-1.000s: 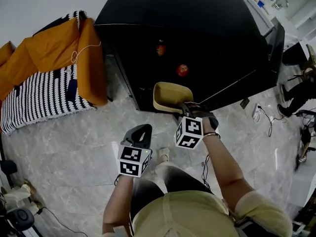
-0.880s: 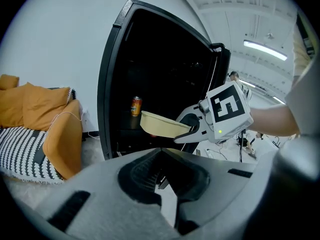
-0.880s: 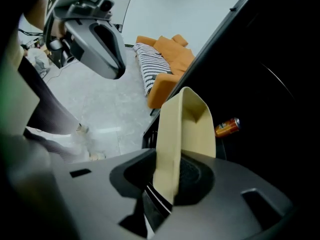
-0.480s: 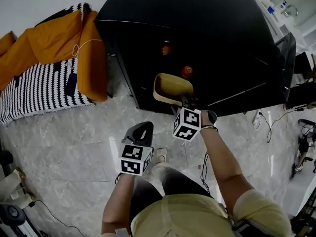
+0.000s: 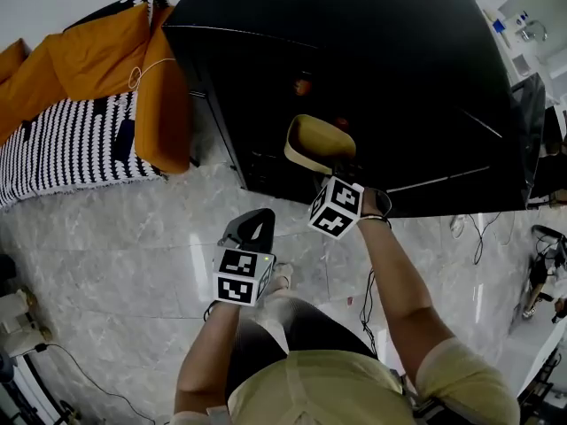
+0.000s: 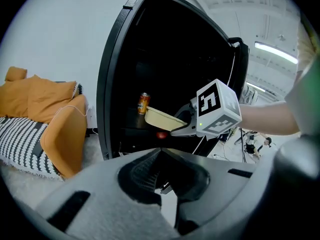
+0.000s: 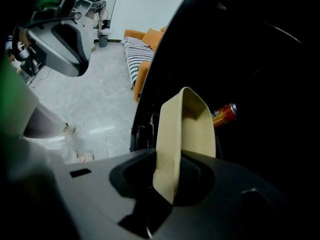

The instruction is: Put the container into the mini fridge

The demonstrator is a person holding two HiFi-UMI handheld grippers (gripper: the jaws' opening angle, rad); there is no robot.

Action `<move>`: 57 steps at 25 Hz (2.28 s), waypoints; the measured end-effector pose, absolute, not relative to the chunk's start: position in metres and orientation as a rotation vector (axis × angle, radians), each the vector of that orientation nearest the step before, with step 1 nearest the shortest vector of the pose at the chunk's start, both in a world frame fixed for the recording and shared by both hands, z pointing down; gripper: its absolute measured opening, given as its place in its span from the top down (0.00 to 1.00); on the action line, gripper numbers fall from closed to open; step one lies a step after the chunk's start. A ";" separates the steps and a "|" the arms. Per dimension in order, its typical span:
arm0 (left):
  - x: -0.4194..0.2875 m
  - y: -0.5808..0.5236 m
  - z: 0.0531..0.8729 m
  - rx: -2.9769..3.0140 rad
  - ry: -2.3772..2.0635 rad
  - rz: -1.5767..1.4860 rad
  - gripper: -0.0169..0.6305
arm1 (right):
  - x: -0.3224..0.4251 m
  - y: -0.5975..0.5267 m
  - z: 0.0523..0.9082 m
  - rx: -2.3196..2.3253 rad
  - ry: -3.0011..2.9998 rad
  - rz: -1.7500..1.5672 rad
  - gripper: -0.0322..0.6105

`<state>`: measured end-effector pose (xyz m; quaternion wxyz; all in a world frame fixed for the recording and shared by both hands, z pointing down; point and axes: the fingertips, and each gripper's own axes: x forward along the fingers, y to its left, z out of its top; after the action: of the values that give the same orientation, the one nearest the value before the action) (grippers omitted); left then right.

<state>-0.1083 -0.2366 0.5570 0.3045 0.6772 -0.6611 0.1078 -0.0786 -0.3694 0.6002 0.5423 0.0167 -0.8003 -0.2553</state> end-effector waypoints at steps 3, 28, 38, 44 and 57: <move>-0.109 -0.244 0.561 1.787 -1.758 0.280 0.94 | -0.083 -0.380 0.600 0.087 -1.890 -0.609 0.79; -0.145 -0.294 0.584 1.697 -1.864 0.213 0.94 | -0.107 -0.428 0.622 0.209 -1.866 -0.523 0.79; -0.148 -0.312 0.588 1.710 -1.859 0.215 0.94 | -0.111 -0.435 0.629 0.199 -1.892 -0.470 0.79; -0.153 -0.319 0.592 1.705 -1.859 0.231 0.94 | -0.114 -0.436 0.626 0.194 -1.908 -0.483 0.79; -0.156 -0.322 0.585 1.729 -1.902 0.208 0.94 | -0.111 -0.428 0.616 0.230 -1.978 -0.497 0.74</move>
<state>-0.1562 -0.3224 0.5851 0.2777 0.6440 -0.7086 0.0776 -0.1114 -0.4281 0.6163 0.5181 0.0959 -0.8243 -0.2071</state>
